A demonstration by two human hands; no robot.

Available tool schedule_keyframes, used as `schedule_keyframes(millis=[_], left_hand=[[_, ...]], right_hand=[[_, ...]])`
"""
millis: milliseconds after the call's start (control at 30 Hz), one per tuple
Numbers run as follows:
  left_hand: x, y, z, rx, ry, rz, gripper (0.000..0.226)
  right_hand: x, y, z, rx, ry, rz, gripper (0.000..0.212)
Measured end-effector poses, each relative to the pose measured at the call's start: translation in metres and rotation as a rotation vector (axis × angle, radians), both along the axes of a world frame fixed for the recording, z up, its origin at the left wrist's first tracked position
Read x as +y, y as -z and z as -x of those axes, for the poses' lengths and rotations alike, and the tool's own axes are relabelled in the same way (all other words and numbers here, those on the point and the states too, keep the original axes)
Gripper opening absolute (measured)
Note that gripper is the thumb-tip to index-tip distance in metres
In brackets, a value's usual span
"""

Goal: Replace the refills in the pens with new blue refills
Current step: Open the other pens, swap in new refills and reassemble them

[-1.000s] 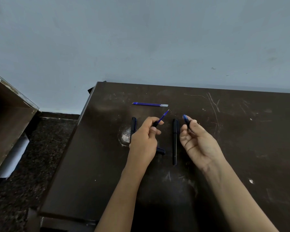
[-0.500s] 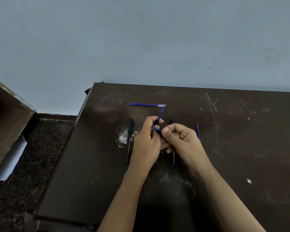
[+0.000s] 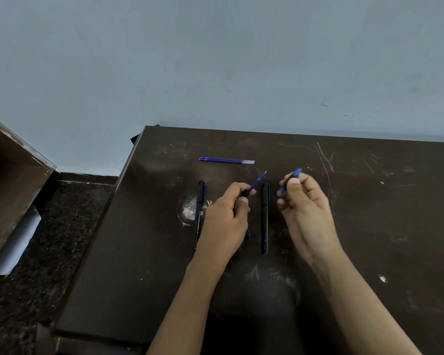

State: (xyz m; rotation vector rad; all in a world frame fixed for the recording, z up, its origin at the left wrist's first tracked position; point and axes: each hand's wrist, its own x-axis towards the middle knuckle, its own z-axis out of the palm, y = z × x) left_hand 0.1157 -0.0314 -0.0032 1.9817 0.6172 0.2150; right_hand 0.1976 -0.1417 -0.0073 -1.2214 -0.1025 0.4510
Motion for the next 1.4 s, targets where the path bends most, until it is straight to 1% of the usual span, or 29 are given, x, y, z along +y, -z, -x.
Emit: schedule_keyframes(millis=[67,267,533,667,900,1067,1267,1400], left_hand=[[-0.001,-0.001,0.0,0.002,0.038,-0.02,0.024],[-0.002,0.0,0.001,0.02,0.064,-0.014,0.025],[-0.002,0.005,-0.001,0.061,0.086,-0.035,0.025],[-0.003,0.007,-0.001,0.054,0.088,-0.032,0.025],[-0.003,0.008,-0.001,0.067,0.122,-0.038,0.025],[0.0,0.01,-0.001,0.098,0.088,-0.021,0.018],[-0.003,0.009,-0.002,0.075,0.089,0.049,0.03],[-0.002,0.008,-0.001,0.088,0.07,-0.01,0.031]], right_hand=[[-0.002,0.0,-0.005,0.132,0.08,-0.16,0.011],[-0.003,0.005,-0.008,0.232,0.172,-0.187,0.01],[-0.001,0.003,-0.007,0.22,0.162,-0.162,0.009],[-0.002,0.006,-0.006,0.195,0.138,-0.161,0.008],[-0.002,0.007,-0.003,0.096,0.037,-0.042,0.01],[-0.004,0.007,-0.004,0.069,0.028,0.038,0.011],[-0.001,0.007,0.003,0.04,-0.071,0.156,0.012],[0.0,0.006,0.004,0.045,-0.082,0.172,0.012]])
